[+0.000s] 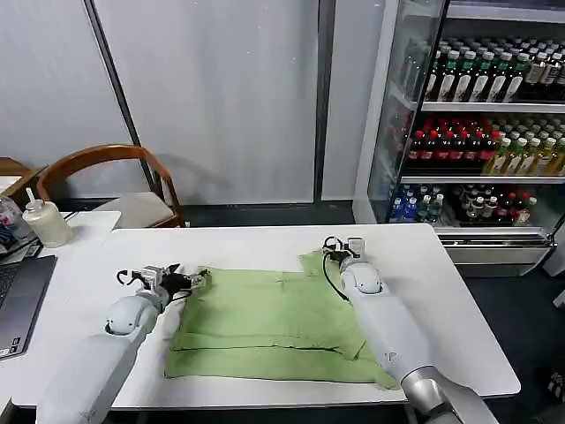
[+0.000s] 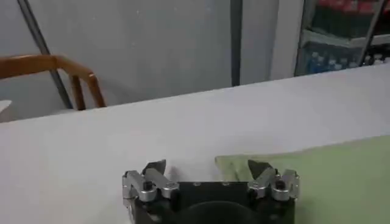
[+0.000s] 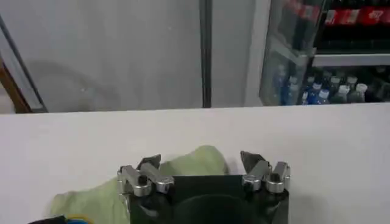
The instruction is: Fold and organize the clothes.
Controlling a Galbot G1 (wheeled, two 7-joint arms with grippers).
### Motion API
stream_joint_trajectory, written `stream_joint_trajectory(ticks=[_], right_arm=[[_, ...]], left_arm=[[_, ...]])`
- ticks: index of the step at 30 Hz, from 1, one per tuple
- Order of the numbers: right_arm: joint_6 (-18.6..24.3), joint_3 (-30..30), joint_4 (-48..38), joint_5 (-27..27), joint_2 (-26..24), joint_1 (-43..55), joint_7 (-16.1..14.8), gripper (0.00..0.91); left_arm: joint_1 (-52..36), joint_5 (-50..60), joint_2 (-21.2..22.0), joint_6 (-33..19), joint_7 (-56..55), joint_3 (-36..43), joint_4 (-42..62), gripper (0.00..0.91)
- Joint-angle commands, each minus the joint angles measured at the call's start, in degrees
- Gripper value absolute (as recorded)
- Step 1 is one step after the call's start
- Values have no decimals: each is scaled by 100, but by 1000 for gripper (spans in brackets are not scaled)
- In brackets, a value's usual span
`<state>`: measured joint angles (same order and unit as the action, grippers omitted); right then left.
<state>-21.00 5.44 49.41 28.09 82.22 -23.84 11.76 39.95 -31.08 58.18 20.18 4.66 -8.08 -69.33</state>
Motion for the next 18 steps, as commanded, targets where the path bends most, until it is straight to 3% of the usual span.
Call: stream_joint_trajectory(ticks=[1,7,8,9,10,18], right_arm=[[-30,5,-152,33,52,62,-15,907],[-73,18,-123,63,64,39,-20,907],[-92,19,-104,93,63,33,-25,504],[-109,22,-86,141,66,26,-25,242],[-112,26,-78,153,66,18,-35,0],[-69,68,-60,150,52,-29,-173,0]], left_arm=[[-66,12,32,-58,27,42,135,907],[-143,49,71,-83,17,43,262,907],[-142,69,69,-80,17,50,264,907],[-140,93,65,-67,24,55,263,413],[-131,99,59,-63,39,58,259,20],[-75,91,55,-70,140,85,241,20]])
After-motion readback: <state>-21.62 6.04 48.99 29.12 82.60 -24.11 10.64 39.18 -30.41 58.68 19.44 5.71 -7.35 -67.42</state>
